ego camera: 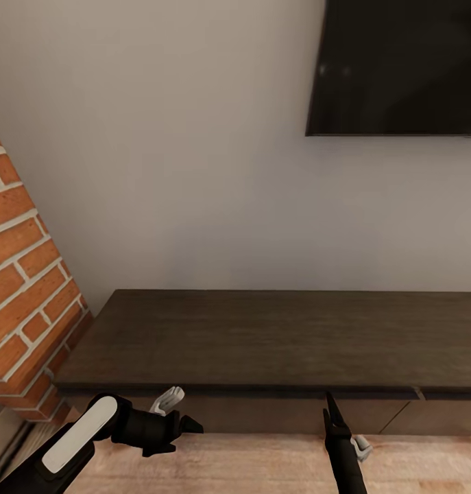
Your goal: Place each of the two pumpkins and all three candles from the living room inside a cabinet in the living room (use any cabinet), then make sure every cabinet is closed, and position the cauldron so it is next to a table in the living room.
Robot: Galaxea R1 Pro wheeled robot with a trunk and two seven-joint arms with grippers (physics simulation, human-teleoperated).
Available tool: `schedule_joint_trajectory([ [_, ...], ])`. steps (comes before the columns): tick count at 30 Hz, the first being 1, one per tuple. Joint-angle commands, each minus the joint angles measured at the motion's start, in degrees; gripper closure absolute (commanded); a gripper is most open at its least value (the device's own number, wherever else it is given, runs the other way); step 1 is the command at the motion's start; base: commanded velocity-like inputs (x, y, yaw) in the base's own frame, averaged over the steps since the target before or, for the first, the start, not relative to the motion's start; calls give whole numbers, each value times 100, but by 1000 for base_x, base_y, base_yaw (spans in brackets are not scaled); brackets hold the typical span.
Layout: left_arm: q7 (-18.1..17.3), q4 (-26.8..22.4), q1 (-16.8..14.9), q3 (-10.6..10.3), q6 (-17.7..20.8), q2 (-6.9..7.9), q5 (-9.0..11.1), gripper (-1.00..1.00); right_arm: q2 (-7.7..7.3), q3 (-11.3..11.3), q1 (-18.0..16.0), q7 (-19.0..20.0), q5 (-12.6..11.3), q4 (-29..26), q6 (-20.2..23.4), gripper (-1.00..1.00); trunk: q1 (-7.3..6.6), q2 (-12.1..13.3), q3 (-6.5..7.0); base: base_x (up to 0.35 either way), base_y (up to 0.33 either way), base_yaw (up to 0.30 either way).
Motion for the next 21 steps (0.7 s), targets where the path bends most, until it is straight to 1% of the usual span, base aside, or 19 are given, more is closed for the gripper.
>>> schedule_joint_trajectory([
  [1,55,-7,-5,-11,-3,5,60,-100,-5,49,-4,13,-50,0,-33,-100,-1,-2,-5,64,0,0],
  [10,55,-14,-5,-12,-3,3,60,-100,-5,49,-4,13,-46,3,-42,-100,-1,-2,-5,45,0,0],
  [18,55,-12,-5,-8,-3,-3,66,-100,-5,49,-4,13,-43,8,-42,-100,-1,-2,-5,11,0,0],
  [21,55,-14,-5,-5,-3,0,170,-100,-5,49,-4,13,-43,10,-42,-100,-1,-2,-5,0,0,0],
])
